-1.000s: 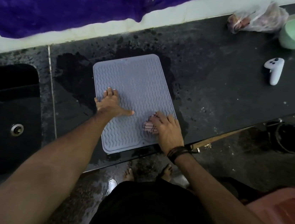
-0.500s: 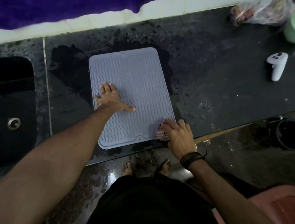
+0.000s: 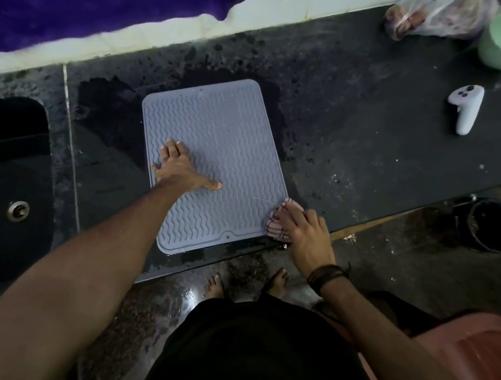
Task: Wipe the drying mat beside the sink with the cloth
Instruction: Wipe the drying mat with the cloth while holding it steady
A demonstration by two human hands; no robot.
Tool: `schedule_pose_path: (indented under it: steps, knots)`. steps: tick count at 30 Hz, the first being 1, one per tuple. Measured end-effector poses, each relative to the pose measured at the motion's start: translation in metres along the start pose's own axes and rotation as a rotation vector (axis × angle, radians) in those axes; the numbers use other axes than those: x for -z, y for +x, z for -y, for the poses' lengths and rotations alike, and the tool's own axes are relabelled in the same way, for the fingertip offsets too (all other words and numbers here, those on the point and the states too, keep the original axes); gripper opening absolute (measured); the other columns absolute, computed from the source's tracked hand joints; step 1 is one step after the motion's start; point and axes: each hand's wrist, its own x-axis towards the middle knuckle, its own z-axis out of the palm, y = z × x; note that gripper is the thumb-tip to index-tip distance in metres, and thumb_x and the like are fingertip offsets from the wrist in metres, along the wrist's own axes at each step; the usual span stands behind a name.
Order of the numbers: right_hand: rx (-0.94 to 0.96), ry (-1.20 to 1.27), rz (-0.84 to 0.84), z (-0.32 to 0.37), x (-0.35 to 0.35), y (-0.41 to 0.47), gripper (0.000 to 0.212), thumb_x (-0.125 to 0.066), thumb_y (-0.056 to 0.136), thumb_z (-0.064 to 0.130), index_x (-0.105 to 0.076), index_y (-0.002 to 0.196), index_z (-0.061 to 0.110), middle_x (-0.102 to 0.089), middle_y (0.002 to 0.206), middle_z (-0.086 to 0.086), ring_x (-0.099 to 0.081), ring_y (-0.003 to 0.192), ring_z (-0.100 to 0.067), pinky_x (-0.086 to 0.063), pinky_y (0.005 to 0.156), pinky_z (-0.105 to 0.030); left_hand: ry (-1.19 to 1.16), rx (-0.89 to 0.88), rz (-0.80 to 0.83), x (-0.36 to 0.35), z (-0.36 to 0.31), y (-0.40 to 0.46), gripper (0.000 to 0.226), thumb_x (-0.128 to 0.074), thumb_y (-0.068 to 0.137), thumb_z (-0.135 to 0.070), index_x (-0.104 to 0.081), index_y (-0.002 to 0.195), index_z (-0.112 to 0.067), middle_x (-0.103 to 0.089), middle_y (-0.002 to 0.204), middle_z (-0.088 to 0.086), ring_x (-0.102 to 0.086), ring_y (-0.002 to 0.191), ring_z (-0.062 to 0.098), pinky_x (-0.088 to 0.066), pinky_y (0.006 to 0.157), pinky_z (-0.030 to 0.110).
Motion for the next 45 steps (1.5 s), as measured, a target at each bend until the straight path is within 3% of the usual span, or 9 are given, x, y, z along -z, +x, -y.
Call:
schedule_pose_path:
  steps: [6,12,18,23,27,32,36,40,45]
  knots:
    - [-0.041,0.096,-0.042,0.014,0.017,0.031,0.063,-0.065,0.063,0.003,-0.058,0.122,0.024,-0.055,0.134,0.003,-0.05,0.101,-0.026,-0.042,0.08,-0.038,-0.043,-0.045,-0.011,-0.01,0.008,0.001,0.155,-0.075,0.057,-0.084,0.026,0.157,-0.022,0.03,0.165,0.007,0.024,0.153,0.028,0.0,0.123,0.059]
    - [0.027,0.067,0.032,0.043,0.008,0.067,0.058,-0.058,0.078,0.005,-0.05,0.134,0.02,-0.041,0.146,-0.003,-0.043,0.121,-0.03,-0.038,0.093,-0.041,-0.039,-0.061,0.051,-0.016,0.013,0.005,0.143,-0.064,0.062,-0.09,0.031,0.153,-0.036,0.045,0.157,0.002,0.039,0.146,0.023,0.016,0.12,0.057]
    - [0.086,-0.002,0.035,0.014,-0.001,0.011,0.071,-0.062,0.062,0.002,-0.054,0.13,0.023,-0.049,0.141,0.0,-0.051,0.102,-0.028,-0.043,0.078,-0.039,-0.079,-0.09,0.029,-0.023,0.018,0.008,0.139,-0.057,0.061,-0.095,0.034,0.151,-0.04,0.048,0.155,-0.001,0.041,0.145,0.021,0.024,0.115,0.054]
    - [0.03,0.051,0.009,0.022,0.01,0.023,0.059,-0.065,0.059,0.003,-0.065,0.114,0.024,-0.062,0.126,0.002,-0.054,0.098,-0.028,-0.045,0.078,-0.037,-0.08,-0.111,-0.003,-0.026,0.02,0.006,0.137,-0.053,0.062,-0.097,0.034,0.151,-0.038,0.047,0.155,0.001,0.041,0.145,0.022,0.026,0.114,0.053]
    - [0.048,0.148,-0.041,0.056,0.019,0.086,0.06,-0.066,0.071,0.003,-0.058,0.127,0.02,-0.055,0.136,-0.002,-0.049,0.114,-0.029,-0.042,0.093,-0.039,-0.072,-0.121,-0.011,-0.027,0.021,0.004,0.136,-0.055,0.065,-0.094,0.035,0.15,-0.039,0.048,0.155,0.002,0.04,0.146,0.023,0.024,0.115,0.053]
    - [0.095,0.095,0.031,0.081,0.005,0.114,0.058,-0.055,0.085,0.004,-0.045,0.14,0.02,-0.037,0.152,-0.001,-0.037,0.129,-0.028,-0.031,0.105,-0.041,-0.057,-0.112,-0.016,-0.025,0.019,0.004,0.126,-0.058,0.075,-0.083,0.031,0.153,-0.039,0.046,0.156,0.002,0.038,0.147,0.023,0.024,0.117,0.056]
    - [0.147,0.085,0.027,0.06,0.002,0.074,0.056,-0.054,0.083,0.003,-0.05,0.136,0.024,-0.04,0.15,0.003,-0.042,0.122,-0.029,-0.037,0.1,-0.041,-0.121,-0.106,0.032,-0.021,0.019,0.002,0.136,-0.058,0.064,-0.093,0.033,0.151,-0.039,0.049,0.155,0.0,0.042,0.145,0.022,0.026,0.114,0.052]
    - [0.176,0.041,0.058,0.039,0.007,0.04,0.066,-0.063,0.067,0.003,-0.056,0.129,0.025,-0.049,0.143,0.005,-0.05,0.113,-0.028,-0.043,0.09,-0.037,-0.128,-0.119,0.032,-0.022,0.019,0.002,0.136,-0.058,0.065,-0.093,0.031,0.153,-0.039,0.049,0.154,0.0,0.042,0.144,0.022,0.024,0.116,0.053]
    - [0.047,0.115,-0.04,0.028,0.028,0.08,0.053,-0.068,0.066,0.003,-0.065,0.117,0.02,-0.06,0.132,-0.001,-0.051,0.1,-0.032,-0.045,0.083,-0.04,-0.118,-0.12,0.007,-0.022,0.018,0.0,0.135,-0.057,0.066,-0.093,0.03,0.153,-0.037,0.047,0.156,0.001,0.041,0.145,0.022,0.023,0.117,0.054]
